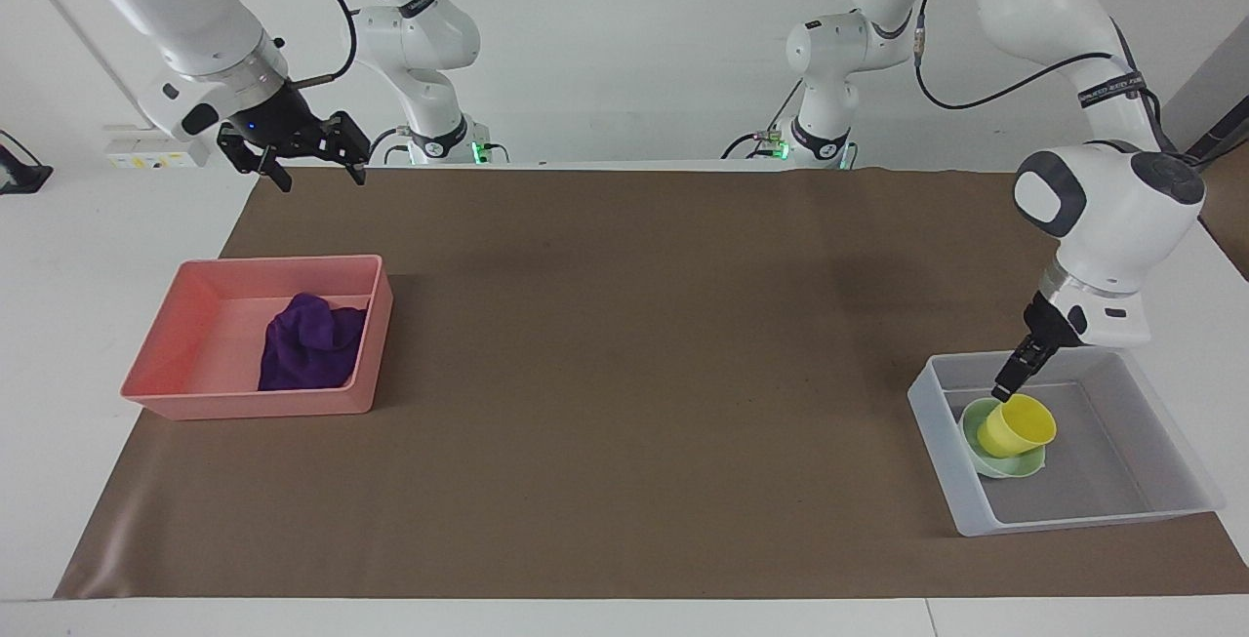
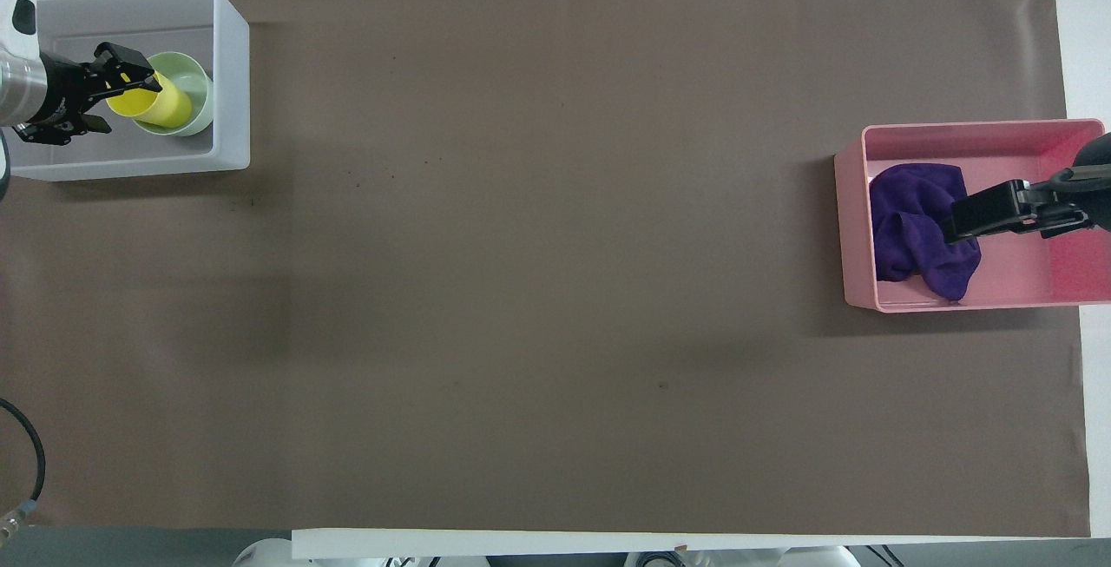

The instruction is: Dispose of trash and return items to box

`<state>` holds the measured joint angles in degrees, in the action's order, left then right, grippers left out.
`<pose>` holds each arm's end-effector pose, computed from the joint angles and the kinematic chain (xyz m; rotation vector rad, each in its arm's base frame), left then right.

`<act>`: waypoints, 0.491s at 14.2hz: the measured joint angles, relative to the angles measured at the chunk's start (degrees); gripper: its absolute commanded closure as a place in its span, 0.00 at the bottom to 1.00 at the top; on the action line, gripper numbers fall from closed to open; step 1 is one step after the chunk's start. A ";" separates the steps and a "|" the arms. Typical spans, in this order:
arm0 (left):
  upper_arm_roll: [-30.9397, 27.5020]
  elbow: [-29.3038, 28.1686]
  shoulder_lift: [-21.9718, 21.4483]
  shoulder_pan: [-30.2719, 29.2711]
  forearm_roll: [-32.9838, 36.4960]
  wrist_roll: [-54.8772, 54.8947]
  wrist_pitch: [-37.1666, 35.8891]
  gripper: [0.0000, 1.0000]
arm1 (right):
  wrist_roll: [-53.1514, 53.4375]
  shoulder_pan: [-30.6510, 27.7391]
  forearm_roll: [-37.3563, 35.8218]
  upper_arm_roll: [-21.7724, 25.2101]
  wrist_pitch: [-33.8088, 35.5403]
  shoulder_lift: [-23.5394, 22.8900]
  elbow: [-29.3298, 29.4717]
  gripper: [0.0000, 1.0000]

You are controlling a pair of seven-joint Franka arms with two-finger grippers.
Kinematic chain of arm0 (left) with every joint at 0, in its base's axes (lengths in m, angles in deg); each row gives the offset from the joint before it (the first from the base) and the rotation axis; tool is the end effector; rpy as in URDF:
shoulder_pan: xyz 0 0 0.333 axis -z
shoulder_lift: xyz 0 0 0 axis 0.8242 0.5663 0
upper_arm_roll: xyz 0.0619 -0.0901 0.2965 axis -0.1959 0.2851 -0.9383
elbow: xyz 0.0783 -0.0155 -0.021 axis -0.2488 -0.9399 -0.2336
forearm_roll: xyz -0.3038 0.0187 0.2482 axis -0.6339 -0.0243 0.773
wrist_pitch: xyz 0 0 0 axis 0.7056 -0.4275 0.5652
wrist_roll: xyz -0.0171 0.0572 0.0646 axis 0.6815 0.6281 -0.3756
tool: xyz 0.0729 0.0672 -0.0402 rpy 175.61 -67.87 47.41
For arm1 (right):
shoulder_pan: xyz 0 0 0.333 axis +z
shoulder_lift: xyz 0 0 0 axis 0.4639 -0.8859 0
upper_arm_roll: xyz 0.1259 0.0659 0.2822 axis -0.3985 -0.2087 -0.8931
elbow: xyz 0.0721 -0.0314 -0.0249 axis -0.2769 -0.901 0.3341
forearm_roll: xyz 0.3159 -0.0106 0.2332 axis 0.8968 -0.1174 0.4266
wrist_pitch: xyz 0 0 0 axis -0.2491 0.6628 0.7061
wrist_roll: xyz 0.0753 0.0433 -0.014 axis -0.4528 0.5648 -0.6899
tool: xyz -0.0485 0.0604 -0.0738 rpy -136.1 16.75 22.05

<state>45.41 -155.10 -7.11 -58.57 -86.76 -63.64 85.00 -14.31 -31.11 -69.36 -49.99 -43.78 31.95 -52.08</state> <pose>0.6419 0.0025 0.4434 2.9378 0.7674 0.2888 0.5123 -0.0046 0.6113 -3.0686 -0.0609 0.1994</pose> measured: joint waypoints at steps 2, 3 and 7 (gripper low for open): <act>0.12 1.20 -4.49 0.43 0.05 2.70 -7.39 0.00 | 0.00 -0.09 -0.03 0.00 0.00 0.00 -0.17 0.00; 0.15 1.54 -7.33 0.49 0.05 5.34 -12.07 0.00 | 0.00 -0.14 -0.03 0.00 0.03 0.00 -0.24 0.00; 0.27 1.69 -19.37 0.74 0.05 16.78 -31.65 0.00 | 0.00 -0.19 -0.04 0.04 0.42 0.04 -0.44 0.00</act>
<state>45.68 -153.41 -26.48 -57.82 -86.70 -46.86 53.35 -14.31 -31.30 -69.40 -49.95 -43.36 31.99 -52.52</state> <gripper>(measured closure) 0.000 0.000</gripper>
